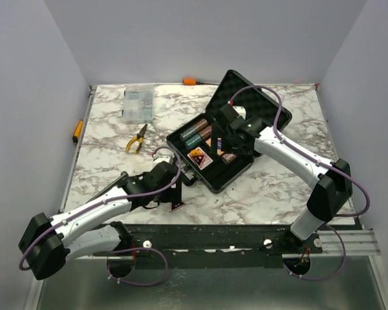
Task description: Pack up texas hold em set
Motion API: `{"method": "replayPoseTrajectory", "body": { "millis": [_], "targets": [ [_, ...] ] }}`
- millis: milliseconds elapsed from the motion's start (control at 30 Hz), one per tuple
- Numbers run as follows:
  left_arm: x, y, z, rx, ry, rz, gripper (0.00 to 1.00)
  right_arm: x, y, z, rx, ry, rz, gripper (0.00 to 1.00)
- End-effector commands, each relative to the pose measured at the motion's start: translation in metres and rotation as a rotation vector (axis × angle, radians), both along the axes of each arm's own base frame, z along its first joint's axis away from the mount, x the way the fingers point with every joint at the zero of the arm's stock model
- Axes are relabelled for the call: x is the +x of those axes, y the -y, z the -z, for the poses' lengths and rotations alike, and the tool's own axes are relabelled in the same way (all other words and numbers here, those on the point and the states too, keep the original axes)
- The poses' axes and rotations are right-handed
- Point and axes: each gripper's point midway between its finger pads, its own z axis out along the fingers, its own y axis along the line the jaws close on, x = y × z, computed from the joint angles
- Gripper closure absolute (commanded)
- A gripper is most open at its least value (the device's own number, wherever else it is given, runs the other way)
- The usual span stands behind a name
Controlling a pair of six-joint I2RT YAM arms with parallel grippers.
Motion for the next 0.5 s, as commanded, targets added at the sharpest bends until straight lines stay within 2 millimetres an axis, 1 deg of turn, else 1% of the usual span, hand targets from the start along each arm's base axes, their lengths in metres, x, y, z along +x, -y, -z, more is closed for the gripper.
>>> {"method": "replayPoseTrajectory", "body": {
  "millis": [0,133,267,467],
  "targets": [
    [0.014,0.026,-0.011,-0.003,0.041,0.064,0.08,-0.003,0.010,-0.006,-0.005,0.005,0.041,0.03],
    [0.015,0.042,-0.005,0.031,0.021,0.113,0.08,-0.007,0.013,-0.003,-0.005,-0.006,0.050,0.03],
    [0.017,0.052,0.001,0.070,-0.017,0.120,0.13,-0.011,0.015,-0.001,-0.004,-0.012,0.057,0.03],
    [0.011,0.046,0.014,0.183,-0.092,0.051,0.13,-0.017,0.021,0.004,-0.015,-0.021,0.061,0.03]
  ]
}}
